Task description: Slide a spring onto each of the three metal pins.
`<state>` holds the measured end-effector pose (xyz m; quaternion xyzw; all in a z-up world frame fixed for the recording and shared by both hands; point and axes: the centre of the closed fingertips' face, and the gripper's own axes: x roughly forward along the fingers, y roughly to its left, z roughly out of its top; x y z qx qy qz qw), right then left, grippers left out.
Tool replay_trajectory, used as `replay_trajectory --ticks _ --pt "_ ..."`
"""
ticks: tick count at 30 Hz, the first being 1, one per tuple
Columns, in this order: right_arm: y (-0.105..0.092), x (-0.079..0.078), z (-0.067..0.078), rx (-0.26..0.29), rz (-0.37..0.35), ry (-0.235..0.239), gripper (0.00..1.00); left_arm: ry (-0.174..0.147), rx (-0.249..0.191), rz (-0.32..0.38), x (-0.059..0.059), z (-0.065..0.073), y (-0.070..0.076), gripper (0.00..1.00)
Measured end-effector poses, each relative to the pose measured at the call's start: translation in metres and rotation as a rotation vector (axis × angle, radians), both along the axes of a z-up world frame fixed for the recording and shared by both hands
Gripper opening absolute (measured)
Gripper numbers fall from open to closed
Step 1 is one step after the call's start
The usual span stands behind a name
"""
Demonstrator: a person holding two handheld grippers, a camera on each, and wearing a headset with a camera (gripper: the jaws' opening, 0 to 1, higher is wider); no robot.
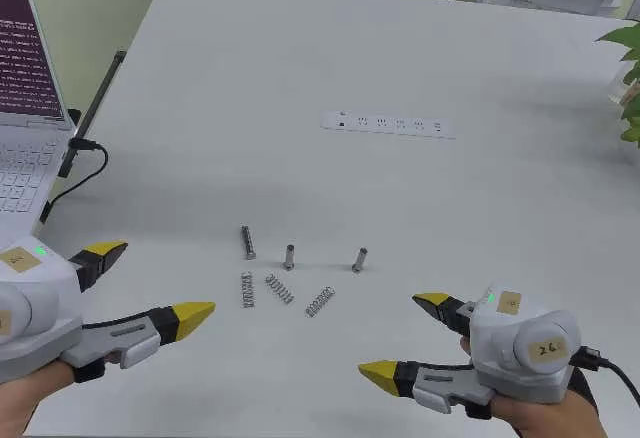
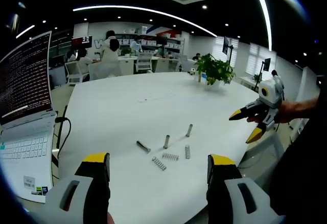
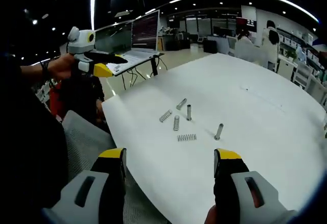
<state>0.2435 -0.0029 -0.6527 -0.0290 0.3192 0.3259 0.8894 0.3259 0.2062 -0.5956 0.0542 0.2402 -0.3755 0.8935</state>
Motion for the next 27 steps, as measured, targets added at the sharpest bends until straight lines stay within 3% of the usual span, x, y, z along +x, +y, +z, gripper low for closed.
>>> replay_trajectory --ticks 27 --pt "-0.0096 -0.0069 -0.0017 -0.009 -0.016 0.02 0.73 0.005 -0.006 0.002 -0.002 -0.0011 -0.0058 0.74"
